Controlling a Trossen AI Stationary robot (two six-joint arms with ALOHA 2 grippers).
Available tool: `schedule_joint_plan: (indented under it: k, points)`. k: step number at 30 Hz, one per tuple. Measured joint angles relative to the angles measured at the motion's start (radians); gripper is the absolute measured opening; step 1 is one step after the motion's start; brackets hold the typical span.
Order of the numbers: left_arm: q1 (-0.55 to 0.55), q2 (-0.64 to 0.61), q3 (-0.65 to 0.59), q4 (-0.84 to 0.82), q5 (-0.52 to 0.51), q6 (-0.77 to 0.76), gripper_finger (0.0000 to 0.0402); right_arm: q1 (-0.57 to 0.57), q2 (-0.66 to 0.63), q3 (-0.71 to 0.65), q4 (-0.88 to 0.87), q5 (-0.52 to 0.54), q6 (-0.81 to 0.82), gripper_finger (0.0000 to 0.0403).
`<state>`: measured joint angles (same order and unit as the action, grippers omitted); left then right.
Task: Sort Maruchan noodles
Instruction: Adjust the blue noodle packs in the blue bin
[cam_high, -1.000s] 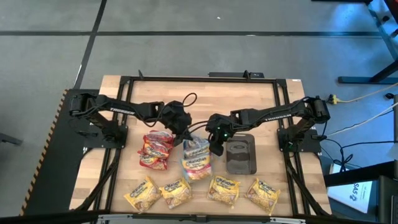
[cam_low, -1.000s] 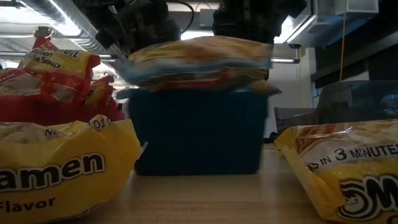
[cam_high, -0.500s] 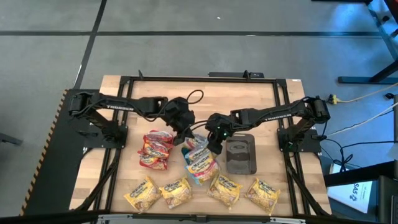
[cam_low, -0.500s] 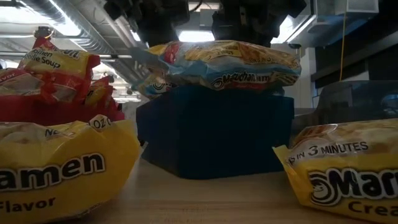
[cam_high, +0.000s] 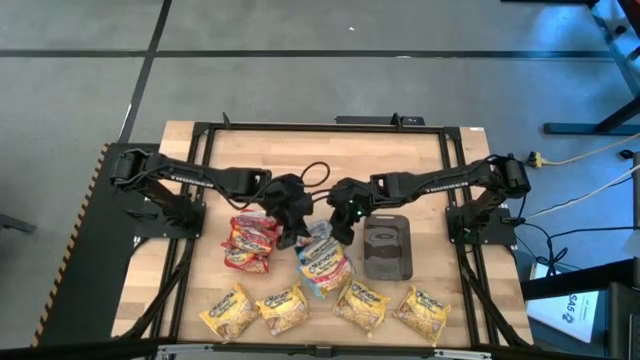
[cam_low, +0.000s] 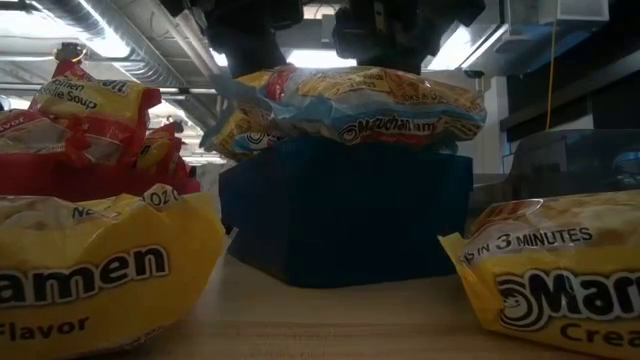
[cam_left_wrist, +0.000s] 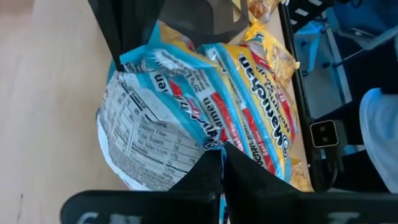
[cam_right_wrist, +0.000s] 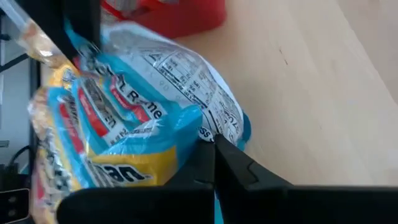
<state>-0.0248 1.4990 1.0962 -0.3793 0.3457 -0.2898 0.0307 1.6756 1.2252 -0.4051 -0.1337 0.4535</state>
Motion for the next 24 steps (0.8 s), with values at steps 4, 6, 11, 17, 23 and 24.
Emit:
schedule_joint_plan:
  k: [4,6,11,17,23,24]
  points:
    - [-0.01,0.001,0.0,-0.019,-0.022,-0.023,0.0,0.001,0.0,0.006,-0.002,-0.016,-0.013,0.0002]
    - [-0.012,0.019,0.001,-0.021,-0.031,-0.031,0.0,0.001,0.0,0.006,-0.021,-0.033,-0.013,0.0002]
    - [-0.012,0.067,0.002,-0.024,-0.03,-0.046,0.0,0.002,0.009,0.007,-0.039,-0.033,-0.013,0.0002]
    - [-0.011,0.108,0.002,-0.01,0.008,-0.052,0.0,0.003,0.009,0.006,-0.043,-0.038,-0.014,0.0002]
    - [-0.01,0.115,0.002,-0.018,0.004,-0.053,0.0,0.002,0.01,0.006,-0.041,-0.036,-0.014,0.0003]
    - [-0.008,0.115,0.002,-0.021,-0.004,-0.053,0.0,0.002,0.013,0.006,-0.039,-0.034,-0.014,0.0003]
